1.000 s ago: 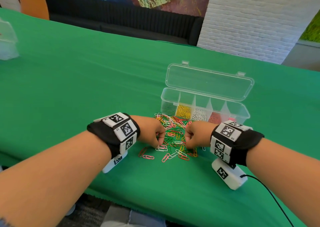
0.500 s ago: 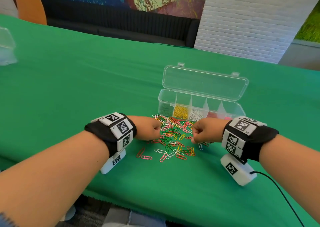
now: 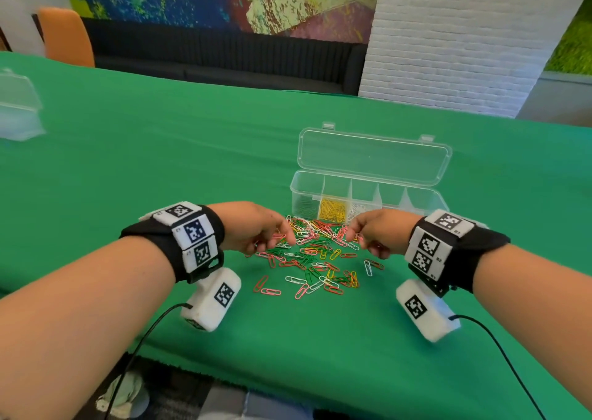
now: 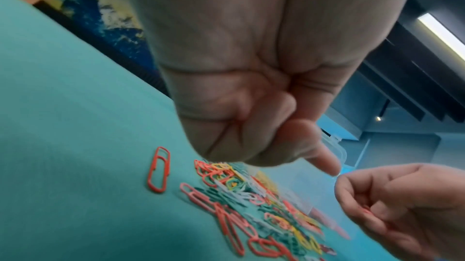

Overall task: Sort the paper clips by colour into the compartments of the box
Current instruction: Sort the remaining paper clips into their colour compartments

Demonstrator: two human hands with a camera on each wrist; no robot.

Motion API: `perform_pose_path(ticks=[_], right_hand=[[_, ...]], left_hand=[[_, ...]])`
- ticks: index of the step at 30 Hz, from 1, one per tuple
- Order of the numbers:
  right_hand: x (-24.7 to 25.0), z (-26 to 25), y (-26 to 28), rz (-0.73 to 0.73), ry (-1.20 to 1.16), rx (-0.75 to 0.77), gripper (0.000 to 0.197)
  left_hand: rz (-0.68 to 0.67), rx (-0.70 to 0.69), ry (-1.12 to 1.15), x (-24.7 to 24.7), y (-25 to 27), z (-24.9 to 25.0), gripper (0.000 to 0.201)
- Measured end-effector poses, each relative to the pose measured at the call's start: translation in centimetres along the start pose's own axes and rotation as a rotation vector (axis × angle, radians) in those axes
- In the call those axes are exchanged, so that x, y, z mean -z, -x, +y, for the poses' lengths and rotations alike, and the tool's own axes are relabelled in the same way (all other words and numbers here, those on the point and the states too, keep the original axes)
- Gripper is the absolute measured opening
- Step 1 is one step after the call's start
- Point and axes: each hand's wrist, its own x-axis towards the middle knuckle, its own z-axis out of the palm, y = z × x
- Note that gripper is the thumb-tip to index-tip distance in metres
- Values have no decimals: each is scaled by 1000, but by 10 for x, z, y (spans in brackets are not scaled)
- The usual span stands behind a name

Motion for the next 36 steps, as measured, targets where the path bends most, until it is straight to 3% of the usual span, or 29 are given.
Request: perform_pose_path(ticks=[3, 5, 9, 12, 15, 25, 29, 33, 36], right_hand=[[-4, -10, 0, -8, -68, -81, 30], [-8, -17, 0, -41, -80, -67, 22], [-21, -30, 8, -37, 350, 159, 11], [-35, -34, 7, 3, 594, 278, 18], [-45, -39, 1, 24, 663, 300, 20], [-52, -55, -20, -41, 735, 231, 21], [-51, -52, -21, -38, 721, 226, 8], [-41, -47, -15, 3, 526, 182, 26], [-31, -42, -11, -70, 255, 99, 26]], left_hand=[[-27, 41, 45, 0, 6, 1, 31], [-8, 47, -53, -3, 8, 3, 29], [-38, -60, -671, -11, 16, 1, 28], [-57, -97, -830, -20, 23, -1, 12], [-69, -120, -905, -26, 23, -5, 19], [-95, -98, -843, -23, 18, -15, 13], [-84, -116, -854, -23, 19, -20, 6], [-41, -101, -780, -16, 20, -21, 6], [5, -95, -608, -7, 19, -19, 15]])
